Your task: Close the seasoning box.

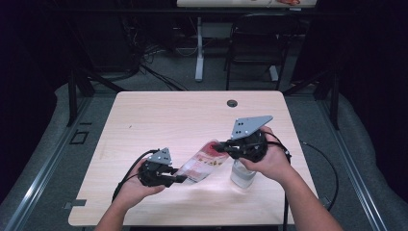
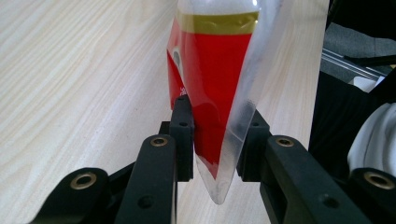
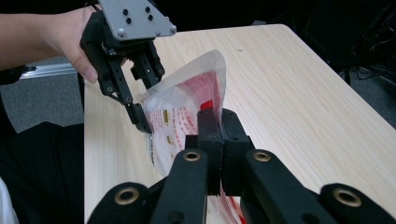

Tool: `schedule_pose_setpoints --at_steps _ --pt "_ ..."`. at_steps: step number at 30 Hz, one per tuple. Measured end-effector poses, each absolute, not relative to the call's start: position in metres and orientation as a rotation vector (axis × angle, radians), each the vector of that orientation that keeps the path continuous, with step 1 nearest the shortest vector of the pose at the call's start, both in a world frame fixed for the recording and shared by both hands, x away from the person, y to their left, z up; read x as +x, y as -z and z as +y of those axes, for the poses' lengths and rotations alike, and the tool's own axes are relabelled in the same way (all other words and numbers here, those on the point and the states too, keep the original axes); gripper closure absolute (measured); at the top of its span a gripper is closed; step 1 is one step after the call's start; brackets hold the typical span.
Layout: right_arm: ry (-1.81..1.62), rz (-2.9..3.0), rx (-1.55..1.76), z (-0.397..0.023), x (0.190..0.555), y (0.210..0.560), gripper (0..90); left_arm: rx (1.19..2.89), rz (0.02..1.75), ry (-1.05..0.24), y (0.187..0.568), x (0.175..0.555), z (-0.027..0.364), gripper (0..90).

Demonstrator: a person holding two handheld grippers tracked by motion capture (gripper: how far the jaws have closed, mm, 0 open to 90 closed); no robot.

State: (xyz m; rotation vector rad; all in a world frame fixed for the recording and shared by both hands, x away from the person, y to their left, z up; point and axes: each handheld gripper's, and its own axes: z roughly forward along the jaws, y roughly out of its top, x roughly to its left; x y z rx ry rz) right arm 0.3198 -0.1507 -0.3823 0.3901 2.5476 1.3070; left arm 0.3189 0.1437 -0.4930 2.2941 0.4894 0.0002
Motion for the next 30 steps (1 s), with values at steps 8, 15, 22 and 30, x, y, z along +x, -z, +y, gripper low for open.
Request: schedule_pose_setpoints --at_steps 8,15,22,30 --pt "-1.340 2.537 0.416 -0.154 0.323 0.397 89.5 2.318 0.513 -0.010 0.498 0.320 0.144 73.0" --pt "-1.357 2.516 0.431 -0.157 0.325 0.403 89.6 2.314 0.514 0.011 0.499 0.323 0.144 73.1" --pt "-1.381 2.496 0.452 -0.161 0.324 0.413 89.6 2.336 0.524 0.001 0.498 0.322 0.144 73.1" --pt "-1.404 2.466 0.466 -0.168 0.318 0.418 89.6 2.370 0.531 -0.025 0.491 0.318 0.140 73.1"
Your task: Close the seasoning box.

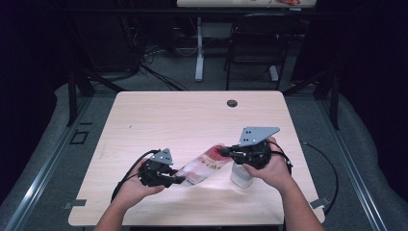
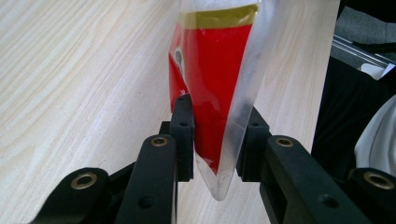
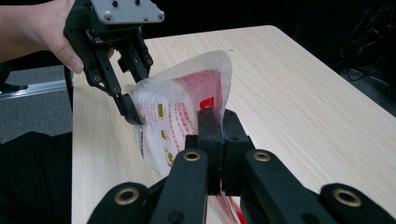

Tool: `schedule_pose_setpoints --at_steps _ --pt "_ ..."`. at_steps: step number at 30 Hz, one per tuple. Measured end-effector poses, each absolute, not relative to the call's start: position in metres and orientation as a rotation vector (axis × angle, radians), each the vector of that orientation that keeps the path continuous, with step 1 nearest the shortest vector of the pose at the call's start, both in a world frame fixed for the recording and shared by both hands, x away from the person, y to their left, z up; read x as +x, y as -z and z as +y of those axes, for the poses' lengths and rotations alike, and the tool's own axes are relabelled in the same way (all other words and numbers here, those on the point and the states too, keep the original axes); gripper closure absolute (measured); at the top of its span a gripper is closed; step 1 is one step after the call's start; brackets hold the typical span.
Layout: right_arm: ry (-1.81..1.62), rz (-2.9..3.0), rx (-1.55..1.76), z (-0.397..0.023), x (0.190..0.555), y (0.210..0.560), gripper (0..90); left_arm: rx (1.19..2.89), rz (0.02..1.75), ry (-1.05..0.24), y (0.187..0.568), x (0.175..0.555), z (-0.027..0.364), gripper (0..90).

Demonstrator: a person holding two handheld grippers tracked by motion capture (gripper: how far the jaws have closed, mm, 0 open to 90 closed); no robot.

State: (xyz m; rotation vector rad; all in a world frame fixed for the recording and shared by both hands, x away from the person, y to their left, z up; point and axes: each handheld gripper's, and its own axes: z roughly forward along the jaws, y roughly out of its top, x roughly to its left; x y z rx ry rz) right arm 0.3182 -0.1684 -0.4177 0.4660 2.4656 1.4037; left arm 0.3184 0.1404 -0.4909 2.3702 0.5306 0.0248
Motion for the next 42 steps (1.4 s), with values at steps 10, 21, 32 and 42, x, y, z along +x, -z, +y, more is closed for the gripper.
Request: schedule_pose_setpoints --at_steps 10,21,32,42 --pt "-1.385 2.479 0.498 -0.173 0.320 0.419 89.5 2.367 0.532 0.005 0.485 0.319 0.140 73.1" --pt "-1.386 2.453 0.511 -0.174 0.317 0.423 89.3 2.376 0.544 -0.017 0.474 0.314 0.145 73.2" --pt "-1.396 2.464 0.537 -0.179 0.317 0.429 89.4 2.375 0.546 -0.023 0.467 0.314 0.148 73.4" --pt "-1.409 2.455 0.568 -0.186 0.318 0.431 89.2 2.353 0.537 -0.037 0.456 0.316 0.149 73.5"
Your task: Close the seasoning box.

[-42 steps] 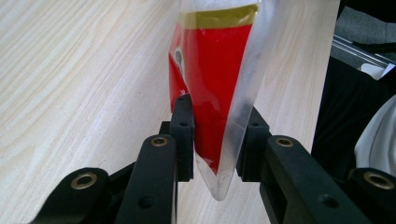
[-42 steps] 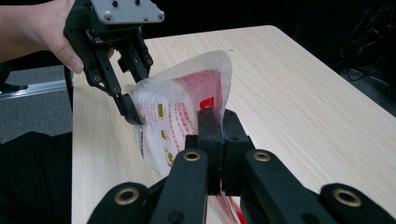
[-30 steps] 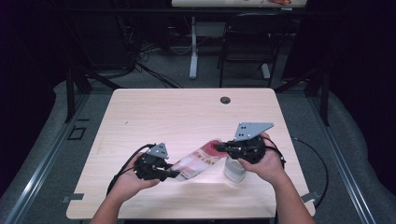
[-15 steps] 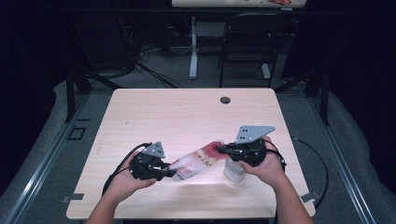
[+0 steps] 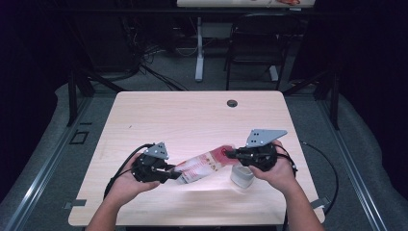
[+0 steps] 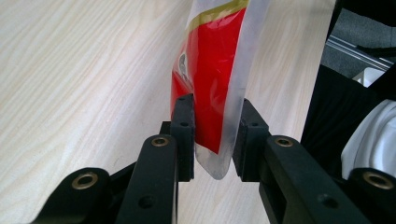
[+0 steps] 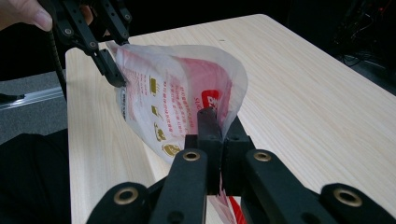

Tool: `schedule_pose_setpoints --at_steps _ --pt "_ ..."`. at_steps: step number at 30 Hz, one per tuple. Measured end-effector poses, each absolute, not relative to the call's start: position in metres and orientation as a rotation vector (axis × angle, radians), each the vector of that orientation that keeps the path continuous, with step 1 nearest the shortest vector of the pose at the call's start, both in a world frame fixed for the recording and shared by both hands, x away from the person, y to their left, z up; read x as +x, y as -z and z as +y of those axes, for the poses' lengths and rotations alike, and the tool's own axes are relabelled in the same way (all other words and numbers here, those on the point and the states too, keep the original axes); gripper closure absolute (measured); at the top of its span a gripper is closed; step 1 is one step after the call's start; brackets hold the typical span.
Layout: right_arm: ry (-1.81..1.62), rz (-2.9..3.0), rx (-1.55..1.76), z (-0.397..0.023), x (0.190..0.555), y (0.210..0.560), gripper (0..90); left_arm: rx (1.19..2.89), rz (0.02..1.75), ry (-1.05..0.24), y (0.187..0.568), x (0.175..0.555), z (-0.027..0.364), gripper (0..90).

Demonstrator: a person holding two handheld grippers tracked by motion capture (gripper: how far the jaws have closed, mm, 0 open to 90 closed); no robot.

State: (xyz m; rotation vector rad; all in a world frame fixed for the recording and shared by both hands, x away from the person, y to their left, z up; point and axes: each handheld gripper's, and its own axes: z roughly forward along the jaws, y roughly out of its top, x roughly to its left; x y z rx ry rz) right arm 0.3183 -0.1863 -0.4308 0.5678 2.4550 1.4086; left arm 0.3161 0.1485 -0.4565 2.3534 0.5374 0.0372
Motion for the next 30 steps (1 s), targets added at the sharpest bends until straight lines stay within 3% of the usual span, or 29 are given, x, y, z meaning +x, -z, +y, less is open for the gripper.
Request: schedule_pose_setpoints --at_steps 30 --pt "-1.452 2.444 0.616 -0.198 0.322 0.436 88.8 2.338 0.516 -0.062 0.439 0.321 0.148 73.9"
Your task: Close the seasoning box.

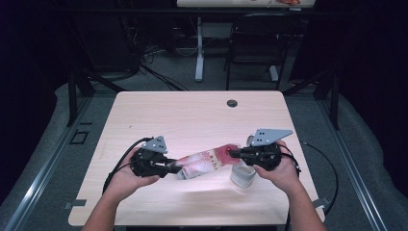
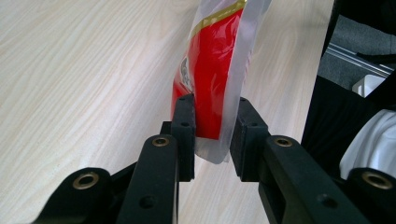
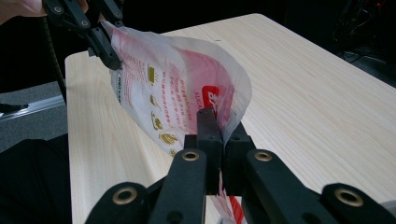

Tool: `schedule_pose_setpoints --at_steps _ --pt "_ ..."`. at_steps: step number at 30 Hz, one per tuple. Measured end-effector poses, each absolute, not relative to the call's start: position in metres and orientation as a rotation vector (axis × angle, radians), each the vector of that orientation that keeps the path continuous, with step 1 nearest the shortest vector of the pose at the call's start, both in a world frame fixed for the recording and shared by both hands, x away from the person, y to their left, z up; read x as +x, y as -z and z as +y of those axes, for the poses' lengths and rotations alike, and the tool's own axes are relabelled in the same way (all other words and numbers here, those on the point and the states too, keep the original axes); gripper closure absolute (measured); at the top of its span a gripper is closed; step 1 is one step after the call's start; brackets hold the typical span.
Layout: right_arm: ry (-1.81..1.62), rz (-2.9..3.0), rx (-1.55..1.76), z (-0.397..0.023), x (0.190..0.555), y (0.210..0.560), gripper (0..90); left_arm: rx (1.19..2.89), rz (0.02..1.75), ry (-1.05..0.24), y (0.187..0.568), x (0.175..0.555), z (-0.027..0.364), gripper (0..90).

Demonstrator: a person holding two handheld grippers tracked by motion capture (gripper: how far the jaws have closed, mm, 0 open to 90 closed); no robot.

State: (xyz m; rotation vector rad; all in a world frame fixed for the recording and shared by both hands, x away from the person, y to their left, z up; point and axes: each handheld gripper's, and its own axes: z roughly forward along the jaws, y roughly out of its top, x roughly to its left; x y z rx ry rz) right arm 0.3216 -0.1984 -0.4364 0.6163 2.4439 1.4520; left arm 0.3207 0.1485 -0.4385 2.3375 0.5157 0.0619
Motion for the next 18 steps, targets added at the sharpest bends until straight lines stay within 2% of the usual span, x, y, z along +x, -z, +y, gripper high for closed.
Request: schedule_pose_setpoints --at_steps 18 --pt "-1.442 2.439 0.622 -0.2018 0.3215 0.4361 88.6 2.348 0.509 -0.074 0.4290 0.3214 0.1454 74.0"
